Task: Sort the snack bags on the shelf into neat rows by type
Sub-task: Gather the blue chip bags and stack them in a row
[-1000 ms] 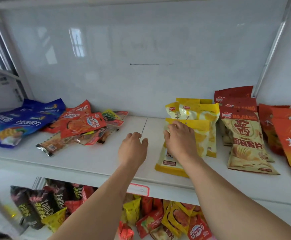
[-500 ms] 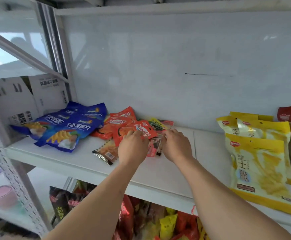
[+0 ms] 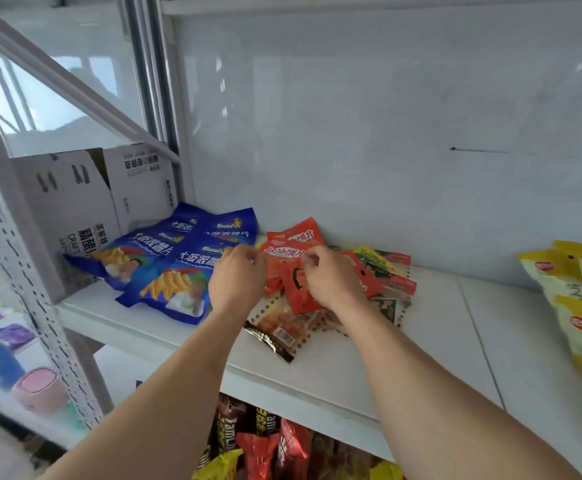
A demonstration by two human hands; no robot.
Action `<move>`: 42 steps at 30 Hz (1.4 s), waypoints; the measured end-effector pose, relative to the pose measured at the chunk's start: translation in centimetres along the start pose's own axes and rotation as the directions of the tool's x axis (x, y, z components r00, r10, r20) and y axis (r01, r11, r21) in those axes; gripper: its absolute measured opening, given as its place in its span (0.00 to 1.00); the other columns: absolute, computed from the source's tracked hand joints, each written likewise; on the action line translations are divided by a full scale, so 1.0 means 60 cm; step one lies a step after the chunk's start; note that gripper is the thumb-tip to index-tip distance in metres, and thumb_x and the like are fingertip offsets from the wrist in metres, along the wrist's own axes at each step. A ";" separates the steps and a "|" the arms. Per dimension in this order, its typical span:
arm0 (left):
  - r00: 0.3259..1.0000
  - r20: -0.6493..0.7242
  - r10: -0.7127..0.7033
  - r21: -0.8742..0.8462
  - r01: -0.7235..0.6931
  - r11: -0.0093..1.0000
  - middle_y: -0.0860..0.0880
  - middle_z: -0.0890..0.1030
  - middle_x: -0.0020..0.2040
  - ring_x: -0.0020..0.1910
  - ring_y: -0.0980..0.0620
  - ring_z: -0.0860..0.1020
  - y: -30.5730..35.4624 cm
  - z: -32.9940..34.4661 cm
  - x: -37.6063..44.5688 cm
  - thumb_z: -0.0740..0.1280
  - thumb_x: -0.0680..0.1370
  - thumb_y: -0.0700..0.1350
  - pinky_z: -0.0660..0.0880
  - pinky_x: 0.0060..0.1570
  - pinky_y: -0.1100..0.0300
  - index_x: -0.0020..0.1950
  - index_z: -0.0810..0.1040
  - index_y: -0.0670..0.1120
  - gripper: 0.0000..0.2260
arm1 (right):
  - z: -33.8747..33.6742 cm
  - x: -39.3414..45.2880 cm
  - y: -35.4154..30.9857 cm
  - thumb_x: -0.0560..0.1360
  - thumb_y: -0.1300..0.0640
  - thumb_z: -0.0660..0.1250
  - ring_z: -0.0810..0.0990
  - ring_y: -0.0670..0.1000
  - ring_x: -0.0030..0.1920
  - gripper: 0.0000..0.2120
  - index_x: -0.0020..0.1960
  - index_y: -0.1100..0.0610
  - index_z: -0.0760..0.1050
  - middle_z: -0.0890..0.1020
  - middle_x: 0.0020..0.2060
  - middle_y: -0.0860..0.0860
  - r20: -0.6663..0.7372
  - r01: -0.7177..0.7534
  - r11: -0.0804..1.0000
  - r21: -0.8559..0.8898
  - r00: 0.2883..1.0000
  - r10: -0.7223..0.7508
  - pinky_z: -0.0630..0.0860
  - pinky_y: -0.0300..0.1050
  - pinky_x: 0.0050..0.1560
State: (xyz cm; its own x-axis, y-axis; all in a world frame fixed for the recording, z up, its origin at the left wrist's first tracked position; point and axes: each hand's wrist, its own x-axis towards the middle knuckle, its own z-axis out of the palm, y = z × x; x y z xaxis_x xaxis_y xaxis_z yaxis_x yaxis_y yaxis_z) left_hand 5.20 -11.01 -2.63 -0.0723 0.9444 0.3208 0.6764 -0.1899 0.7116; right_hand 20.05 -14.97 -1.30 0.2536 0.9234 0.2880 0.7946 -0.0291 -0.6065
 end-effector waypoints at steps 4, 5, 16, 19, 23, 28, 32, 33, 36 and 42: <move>0.998 -0.037 -0.053 0.051 0.054 0.997 0.44 0.78 0.63 0.61 0.42 0.75 -0.047 -0.033 0.046 0.62 0.81 0.52 0.70 0.56 0.51 0.65 0.78 0.45 0.17 | 0.045 0.057 -0.032 0.83 0.51 0.59 0.78 0.52 0.61 0.16 0.67 0.56 0.75 0.79 0.64 0.52 0.050 0.000 0.993 0.117 0.999 -0.006 0.72 0.43 0.54; 0.997 -0.039 -0.067 0.076 0.070 0.995 0.43 0.77 0.66 0.64 0.41 0.73 -0.061 -0.040 0.058 0.62 0.81 0.54 0.70 0.59 0.49 0.68 0.77 0.46 0.19 | 0.055 0.069 -0.042 0.83 0.52 0.59 0.78 0.53 0.61 0.16 0.67 0.56 0.75 0.80 0.64 0.52 0.058 -0.015 0.990 0.143 0.998 0.007 0.71 0.42 0.54; 0.954 0.159 -0.255 0.387 0.177 0.905 0.40 0.62 0.78 0.77 0.37 0.60 -0.188 -0.089 0.161 0.62 0.76 0.69 0.62 0.73 0.40 0.80 0.55 0.43 0.43 | 0.177 0.191 -0.137 0.83 0.44 0.58 0.76 0.59 0.64 0.25 0.68 0.63 0.71 0.77 0.66 0.58 0.199 -0.238 0.939 0.246 0.961 0.191 0.72 0.50 0.61; 0.946 0.228 -0.232 0.394 0.128 0.910 0.40 0.65 0.76 0.74 0.38 0.65 -0.206 -0.092 0.174 0.63 0.76 0.67 0.68 0.68 0.43 0.79 0.56 0.43 0.41 | 0.207 0.210 -0.157 0.84 0.44 0.56 0.79 0.58 0.58 0.22 0.64 0.60 0.75 0.80 0.61 0.58 0.239 -0.272 0.949 0.159 0.943 0.231 0.73 0.46 0.54; 0.947 0.270 -0.176 0.364 0.069 0.929 0.42 0.66 0.75 0.70 0.39 0.70 -0.218 -0.093 0.182 0.66 0.76 0.65 0.71 0.63 0.45 0.78 0.56 0.43 0.41 | 0.243 0.224 -0.167 0.81 0.41 0.56 0.80 0.60 0.60 0.24 0.63 0.58 0.77 0.81 0.60 0.59 0.211 -0.359 0.930 0.074 0.918 0.337 0.76 0.51 0.56; 0.931 0.320 -0.172 0.297 0.074 0.952 0.43 0.66 0.74 0.69 0.40 0.72 -0.229 -0.096 0.197 0.68 0.74 0.65 0.74 0.59 0.46 0.78 0.55 0.43 0.43 | 0.257 0.245 -0.170 0.81 0.40 0.58 0.81 0.59 0.58 0.26 0.60 0.61 0.79 0.83 0.57 0.58 0.181 -0.461 0.872 0.167 0.883 0.432 0.74 0.45 0.49; 0.930 0.329 -0.165 0.237 0.087 0.968 0.44 0.65 0.75 0.70 0.41 0.71 -0.237 -0.097 0.199 0.69 0.73 0.66 0.73 0.61 0.46 0.79 0.54 0.45 0.44 | 0.261 0.259 -0.162 0.77 0.37 0.65 0.84 0.59 0.51 0.29 0.63 0.61 0.76 0.83 0.55 0.58 0.205 -0.544 0.753 0.370 0.838 0.505 0.81 0.55 0.55; 0.932 0.326 -0.162 0.221 0.092 0.971 0.45 0.65 0.76 0.70 0.41 0.71 -0.239 -0.097 0.197 0.69 0.73 0.66 0.73 0.61 0.46 0.79 0.53 0.45 0.45 | 0.262 0.262 -0.161 0.76 0.38 0.67 0.84 0.58 0.48 0.28 0.62 0.61 0.76 0.84 0.54 0.58 0.218 -0.558 0.709 0.430 0.827 0.518 0.82 0.55 0.52; 0.942 0.301 -0.147 0.158 0.103 0.982 0.45 0.66 0.76 0.70 0.42 0.71 -0.244 -0.099 0.191 0.70 0.73 0.66 0.73 0.61 0.46 0.80 0.53 0.47 0.45 | 0.260 0.265 -0.163 0.75 0.45 0.73 0.85 0.56 0.37 0.22 0.60 0.60 0.77 0.85 0.46 0.58 0.280 -0.584 0.576 0.572 0.799 0.533 0.81 0.46 0.32; 0.940 0.318 -0.121 -0.040 0.141 0.989 0.44 0.65 0.77 0.73 0.41 0.68 -0.247 -0.108 0.196 0.73 0.75 0.55 0.69 0.67 0.46 0.81 0.51 0.46 0.43 | 0.234 0.258 -0.166 0.74 0.51 0.74 0.84 0.55 0.33 0.13 0.54 0.57 0.78 0.86 0.40 0.56 0.387 -0.630 0.416 0.656 0.754 0.531 0.81 0.47 0.28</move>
State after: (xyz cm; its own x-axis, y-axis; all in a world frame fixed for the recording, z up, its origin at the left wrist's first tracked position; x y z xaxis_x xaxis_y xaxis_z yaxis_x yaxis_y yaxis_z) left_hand -10.41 1.17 -5.37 0.0831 0.9964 0.0170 0.6300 -0.0658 0.7738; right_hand 8.32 4.98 -1.19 0.3994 0.8286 -0.3923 -0.1915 -0.3430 -0.9196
